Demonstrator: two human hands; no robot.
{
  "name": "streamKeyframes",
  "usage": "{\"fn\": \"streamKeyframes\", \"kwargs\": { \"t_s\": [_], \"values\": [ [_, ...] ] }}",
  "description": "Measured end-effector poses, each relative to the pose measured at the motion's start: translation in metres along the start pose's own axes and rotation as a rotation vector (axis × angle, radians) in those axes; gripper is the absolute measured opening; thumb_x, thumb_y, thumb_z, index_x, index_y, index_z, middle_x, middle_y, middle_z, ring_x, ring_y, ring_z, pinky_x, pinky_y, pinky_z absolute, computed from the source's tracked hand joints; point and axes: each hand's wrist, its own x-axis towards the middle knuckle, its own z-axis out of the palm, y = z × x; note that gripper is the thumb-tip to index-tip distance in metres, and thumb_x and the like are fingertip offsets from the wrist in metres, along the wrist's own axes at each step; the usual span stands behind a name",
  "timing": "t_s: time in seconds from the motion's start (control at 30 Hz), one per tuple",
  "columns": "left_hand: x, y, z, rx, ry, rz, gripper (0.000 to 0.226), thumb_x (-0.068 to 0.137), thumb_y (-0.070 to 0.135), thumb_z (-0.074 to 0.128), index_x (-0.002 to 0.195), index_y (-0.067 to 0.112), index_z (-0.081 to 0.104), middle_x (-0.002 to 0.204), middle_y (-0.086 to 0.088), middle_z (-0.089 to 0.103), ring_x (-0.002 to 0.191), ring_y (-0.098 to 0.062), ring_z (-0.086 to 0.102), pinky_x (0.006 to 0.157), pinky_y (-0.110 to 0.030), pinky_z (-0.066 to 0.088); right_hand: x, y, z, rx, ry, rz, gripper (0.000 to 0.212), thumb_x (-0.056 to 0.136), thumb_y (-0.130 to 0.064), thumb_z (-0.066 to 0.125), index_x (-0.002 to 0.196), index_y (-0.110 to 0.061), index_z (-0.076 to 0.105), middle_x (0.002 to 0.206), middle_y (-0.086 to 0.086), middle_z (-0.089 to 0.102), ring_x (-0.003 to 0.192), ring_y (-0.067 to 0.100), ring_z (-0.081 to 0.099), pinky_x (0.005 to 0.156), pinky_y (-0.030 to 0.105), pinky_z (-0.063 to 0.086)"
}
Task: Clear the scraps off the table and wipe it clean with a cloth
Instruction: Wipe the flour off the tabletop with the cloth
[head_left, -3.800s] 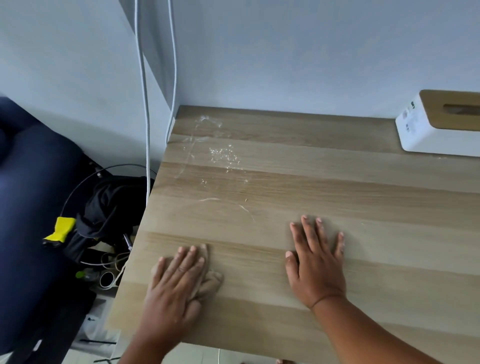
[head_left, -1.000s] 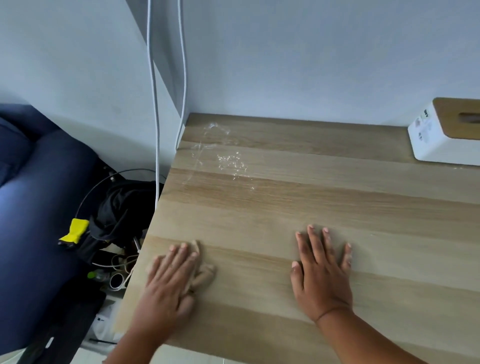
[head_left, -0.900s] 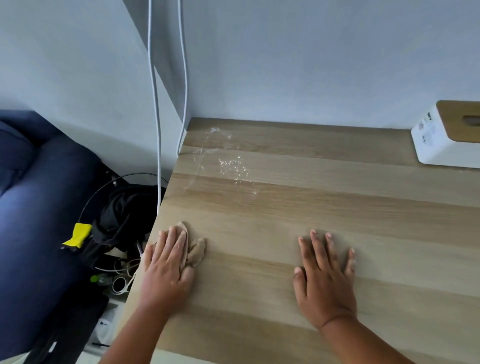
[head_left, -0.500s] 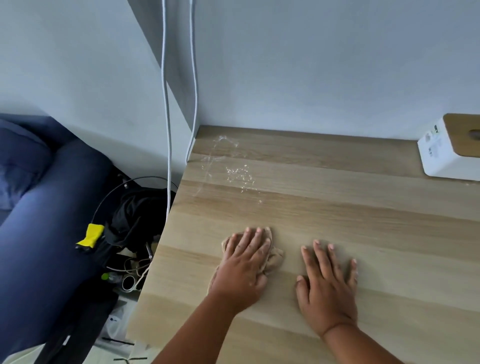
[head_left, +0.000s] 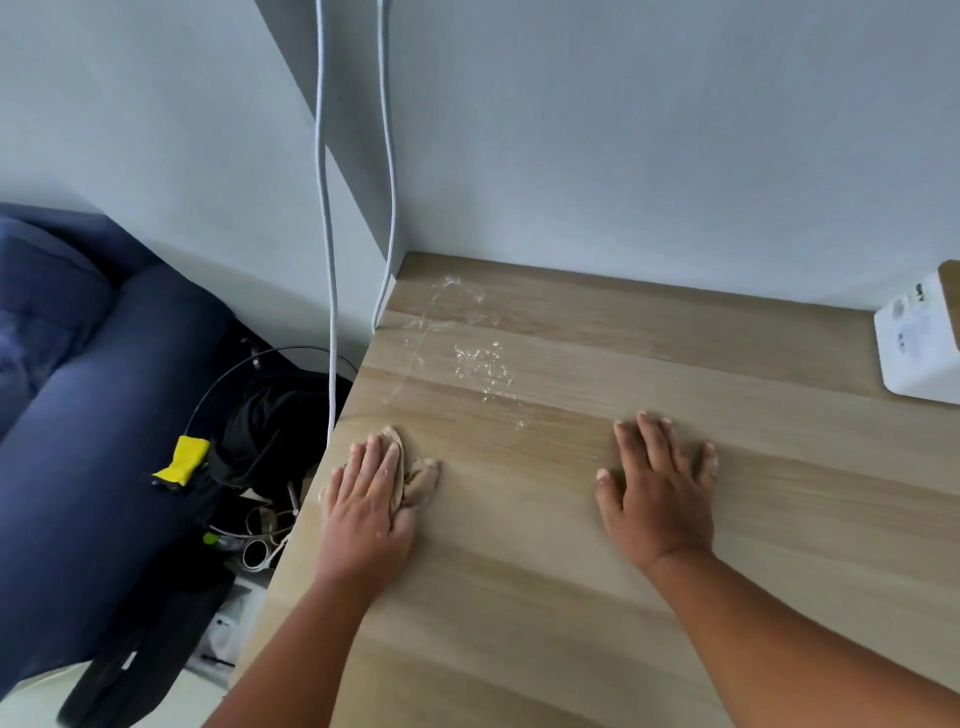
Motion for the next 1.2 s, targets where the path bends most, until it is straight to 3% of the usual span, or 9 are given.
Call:
{"fn": "streamKeyframes", "kwargs": {
  "t_s": [0.17,0.3,0.47,0.63,0.73,0.83,0.97,1.1,1.2],
  "values": [
    [0.067,0.015,-0.003,-0.005,0.015,-0.12,0.079,0.088,0.043,0.031,0.163,0.025,0.012,0.171,0.004,-0.004,0.156,-0.013,-0.012,0.128,-0.039,-0.006,0.013,0.001,0.006,-0.019,0.013,0.003,0.074,0.09,-0.056,0.03,0.157,-0.026,0.037,0.17,0.002,0.021,0.158,0.027,0.013,0.122,0.066,0.0],
    [0.106,0.034,0.002,0.024,0.014,-0.117,0.074,0.092,0.044,0.029,0.163,0.03,0.01,0.171,0.004,-0.004,0.157,-0.015,-0.011,0.128,-0.043,-0.004,0.014,0.003,0.01,-0.031,0.015,-0.008,0.074,0.091,-0.056,0.031,0.158,-0.025,0.035,0.171,0.002,0.018,0.158,0.028,0.01,0.122,0.068,0.0],
    [0.11,0.077,0.015,0.065,-0.039,0.14,0.074,0.089,0.044,0.027,0.161,0.031,0.013,0.169,0.007,-0.002,0.157,-0.017,-0.009,0.128,-0.042,-0.005,0.015,0.003,0.011,-0.039,0.032,-0.016,0.074,0.091,-0.055,0.035,0.157,-0.023,0.037,0.17,0.004,0.02,0.158,0.029,0.01,0.122,0.069,0.001],
    [0.061,0.103,0.031,0.061,-0.103,0.474,0.074,0.085,0.037,0.04,0.158,0.024,0.033,0.169,0.001,0.017,0.158,-0.022,0.007,0.126,-0.052,0.013,0.016,0.004,0.013,-0.042,0.041,-0.017,0.073,0.091,-0.054,0.035,0.156,-0.023,0.039,0.17,0.003,0.021,0.158,0.03,0.012,0.121,0.069,0.003],
    [0.028,0.081,0.031,-0.008,-0.089,0.53,0.073,0.084,0.029,0.05,0.155,0.021,0.04,0.167,-0.001,0.027,0.156,-0.024,0.017,0.123,-0.056,0.022,0.016,0.004,0.013,-0.039,0.033,-0.013,0.073,0.091,-0.055,0.036,0.157,-0.024,0.038,0.17,0.003,0.021,0.158,0.029,0.011,0.121,0.069,0.003],
    [0.014,0.047,0.02,-0.026,-0.059,0.453,0.075,0.082,0.029,0.047,0.156,0.021,0.038,0.167,0.0,0.026,0.157,-0.022,0.017,0.122,-0.058,0.021,0.016,0.004,0.013,-0.042,0.034,-0.018,0.072,0.091,-0.055,0.036,0.157,-0.024,0.038,0.17,0.003,0.021,0.158,0.029,0.011,0.122,0.068,0.001],
    [0.03,0.02,0.005,-0.015,-0.024,0.181,0.077,0.085,0.037,0.039,0.16,0.025,0.025,0.17,0.005,0.012,0.158,-0.013,0.001,0.126,-0.053,0.01,0.016,0.005,0.011,-0.036,0.025,-0.018,0.073,0.092,-0.056,0.034,0.158,-0.024,0.036,0.171,0.002,0.018,0.159,0.029,0.008,0.122,0.068,0.0],
    [0.068,0.031,0.005,-0.031,0.027,-0.046,0.078,0.085,0.039,0.032,0.162,0.031,0.017,0.17,0.01,0.002,0.156,-0.008,-0.011,0.128,-0.043,-0.003,0.016,0.004,0.012,-0.023,0.044,-0.016,0.072,0.091,-0.055,0.037,0.157,-0.024,0.037,0.17,0.003,0.019,0.158,0.029,0.009,0.122,0.067,-0.002],
    [0.093,0.055,0.012,-0.01,0.034,-0.062,0.076,0.087,0.04,0.031,0.161,0.031,0.019,0.17,0.007,0.002,0.156,-0.012,-0.01,0.127,-0.042,-0.006,0.015,0.005,0.013,-0.018,0.059,-0.019,0.072,0.091,-0.054,0.038,0.156,-0.024,0.038,0.17,0.004,0.02,0.158,0.029,0.01,0.122,0.068,-0.001]
  ]
}}
